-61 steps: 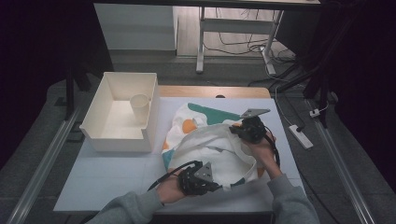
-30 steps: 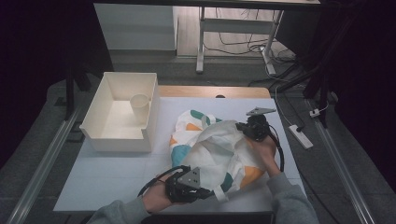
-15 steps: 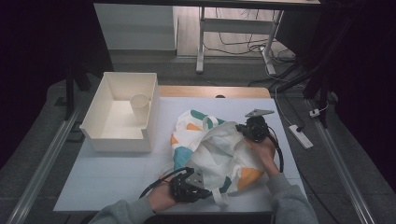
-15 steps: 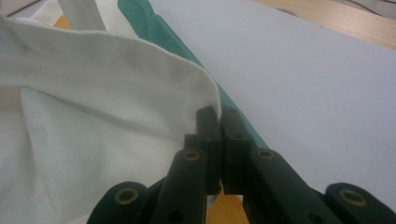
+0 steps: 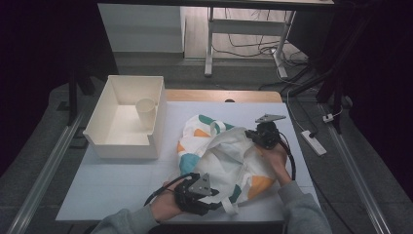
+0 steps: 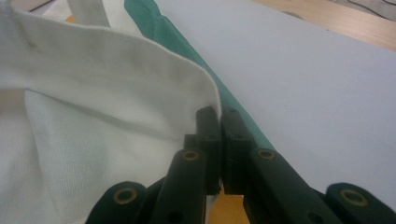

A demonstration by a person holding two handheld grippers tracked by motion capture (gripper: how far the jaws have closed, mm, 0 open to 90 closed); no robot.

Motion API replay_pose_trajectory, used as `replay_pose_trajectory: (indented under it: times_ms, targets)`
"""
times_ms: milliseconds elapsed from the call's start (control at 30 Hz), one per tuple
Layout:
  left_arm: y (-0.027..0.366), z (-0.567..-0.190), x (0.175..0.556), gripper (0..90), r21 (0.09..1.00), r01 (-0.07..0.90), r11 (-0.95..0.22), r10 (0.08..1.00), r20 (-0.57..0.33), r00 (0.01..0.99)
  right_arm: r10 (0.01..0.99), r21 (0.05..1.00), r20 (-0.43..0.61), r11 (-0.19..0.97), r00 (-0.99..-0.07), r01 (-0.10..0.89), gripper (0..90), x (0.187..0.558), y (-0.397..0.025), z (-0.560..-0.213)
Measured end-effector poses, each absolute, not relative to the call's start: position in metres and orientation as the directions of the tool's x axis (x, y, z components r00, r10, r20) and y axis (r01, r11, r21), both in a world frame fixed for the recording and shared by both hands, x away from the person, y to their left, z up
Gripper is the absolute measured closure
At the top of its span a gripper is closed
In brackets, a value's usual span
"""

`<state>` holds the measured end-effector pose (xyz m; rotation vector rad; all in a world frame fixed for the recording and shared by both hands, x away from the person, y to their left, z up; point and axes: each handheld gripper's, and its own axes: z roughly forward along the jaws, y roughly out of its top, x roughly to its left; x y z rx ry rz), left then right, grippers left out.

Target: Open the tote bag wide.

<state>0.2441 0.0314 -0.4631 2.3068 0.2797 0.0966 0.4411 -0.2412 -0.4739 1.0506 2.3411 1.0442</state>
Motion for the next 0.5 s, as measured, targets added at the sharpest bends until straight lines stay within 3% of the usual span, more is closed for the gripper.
replay_pose_trajectory:
  times_ms: [200,500]
  targets:
    - [0.045,-0.438,0.263,49.8,0.778,0.213,-0.592,0.308,-0.026,0.951,0.749,0.761,-0.028,0.446,-0.662,0.472,88.0,0.438,-0.241,-0.470]
    - [0.053,-0.422,0.313,42.1,0.764,0.305,-0.569,0.458,-0.014,0.889,0.741,0.768,-0.021,0.442,-0.671,0.464,87.7,0.437,-0.243,-0.467]
